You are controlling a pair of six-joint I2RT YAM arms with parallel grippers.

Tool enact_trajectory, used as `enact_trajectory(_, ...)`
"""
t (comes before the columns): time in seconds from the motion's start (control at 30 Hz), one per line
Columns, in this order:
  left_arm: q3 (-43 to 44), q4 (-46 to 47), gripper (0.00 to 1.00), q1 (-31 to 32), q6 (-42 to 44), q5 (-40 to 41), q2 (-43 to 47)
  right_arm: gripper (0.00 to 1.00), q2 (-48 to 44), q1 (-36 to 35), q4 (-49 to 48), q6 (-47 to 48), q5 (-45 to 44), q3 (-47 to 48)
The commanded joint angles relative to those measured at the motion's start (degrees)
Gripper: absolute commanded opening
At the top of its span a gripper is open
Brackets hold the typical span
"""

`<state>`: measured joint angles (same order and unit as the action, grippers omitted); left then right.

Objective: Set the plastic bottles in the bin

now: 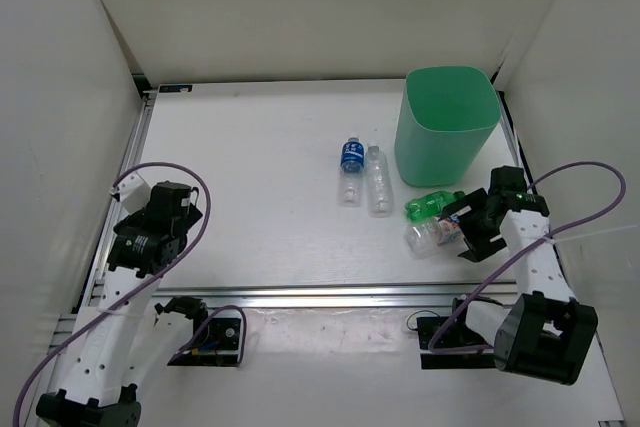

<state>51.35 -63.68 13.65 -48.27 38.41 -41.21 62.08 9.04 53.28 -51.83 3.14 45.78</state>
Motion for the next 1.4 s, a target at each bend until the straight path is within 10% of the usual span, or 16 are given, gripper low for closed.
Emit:
enact_trajectory(0.0, -0.1, 1.3, 1.0, 0.1, 1.5, -0.6, -0.5, 0.99, 1.6, 0.9, -5.8, 1.7, 0.6, -2.4)
enact_trajectory(0.83, -0.1, 2.0, 1.0, 0.1, 2.6, -0.7, -5.0, 0.95, 19.4, 4.8, -16.7, 2.4, 4.1, -1.3)
enact_trajectory(1.03, -0.7, 2.0, 1.0, 0.1, 2.0, -0.2, -6.8, 0.65, 13.8, 4.8, -9.0, 2.4, 0.3, -2.4)
enact_trajectory(1.37, -0.7, 3.3, 1.0, 0.1, 2.1, 0.3, -10.5, 0.57, -13.4, 4.1, 7.9, -0.3, 6.3, 15.3)
